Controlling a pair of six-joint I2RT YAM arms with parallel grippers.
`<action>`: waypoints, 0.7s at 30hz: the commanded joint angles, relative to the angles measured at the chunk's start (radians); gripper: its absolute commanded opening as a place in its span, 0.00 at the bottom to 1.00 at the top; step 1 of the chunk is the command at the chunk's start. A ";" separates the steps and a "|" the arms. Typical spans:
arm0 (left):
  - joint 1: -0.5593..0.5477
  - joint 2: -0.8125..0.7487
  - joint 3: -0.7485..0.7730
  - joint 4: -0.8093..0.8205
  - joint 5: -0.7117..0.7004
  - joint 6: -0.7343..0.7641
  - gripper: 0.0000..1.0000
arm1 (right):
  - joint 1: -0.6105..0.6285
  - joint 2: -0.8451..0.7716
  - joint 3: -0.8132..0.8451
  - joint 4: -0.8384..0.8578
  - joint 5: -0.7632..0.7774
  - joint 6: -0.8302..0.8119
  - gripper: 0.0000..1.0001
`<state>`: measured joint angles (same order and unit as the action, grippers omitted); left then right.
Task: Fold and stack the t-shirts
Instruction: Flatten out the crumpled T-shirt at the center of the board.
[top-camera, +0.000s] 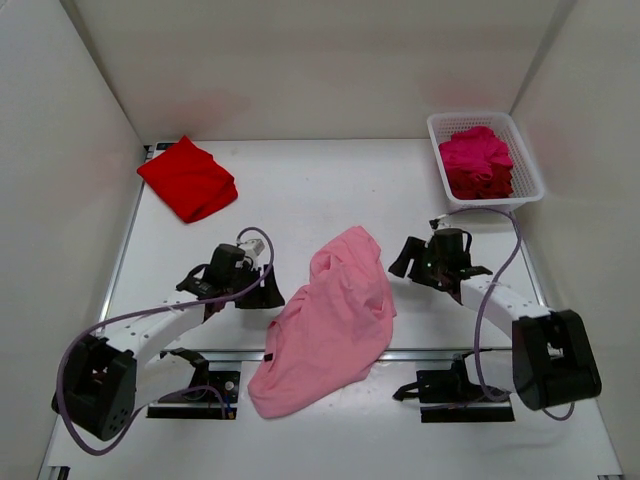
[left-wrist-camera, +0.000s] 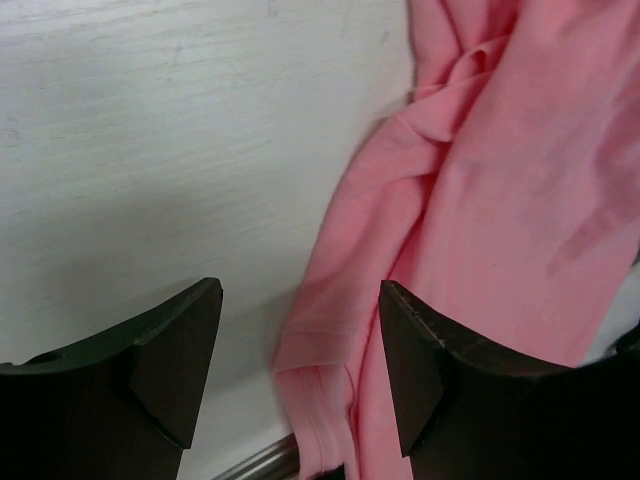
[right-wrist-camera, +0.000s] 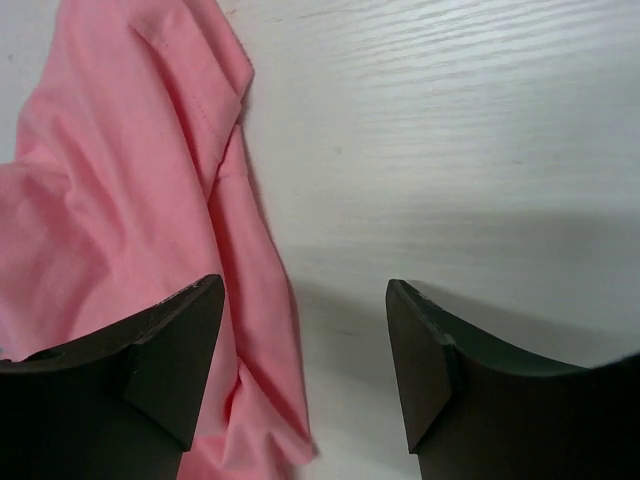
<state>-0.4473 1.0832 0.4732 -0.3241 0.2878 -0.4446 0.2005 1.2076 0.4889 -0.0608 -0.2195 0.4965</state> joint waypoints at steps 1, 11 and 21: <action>0.015 0.029 -0.047 0.120 -0.070 -0.039 0.75 | -0.001 0.073 0.036 0.208 -0.106 -0.032 0.63; -0.071 0.251 -0.044 0.286 -0.017 -0.059 0.53 | 0.002 0.389 0.140 0.409 -0.175 0.026 0.64; -0.099 0.207 -0.038 0.283 0.089 -0.052 0.29 | 0.013 0.485 0.215 0.500 -0.218 0.088 0.13</action>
<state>-0.5289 1.3212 0.4374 -0.0135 0.3264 -0.5137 0.2153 1.7180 0.6910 0.3660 -0.4274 0.5655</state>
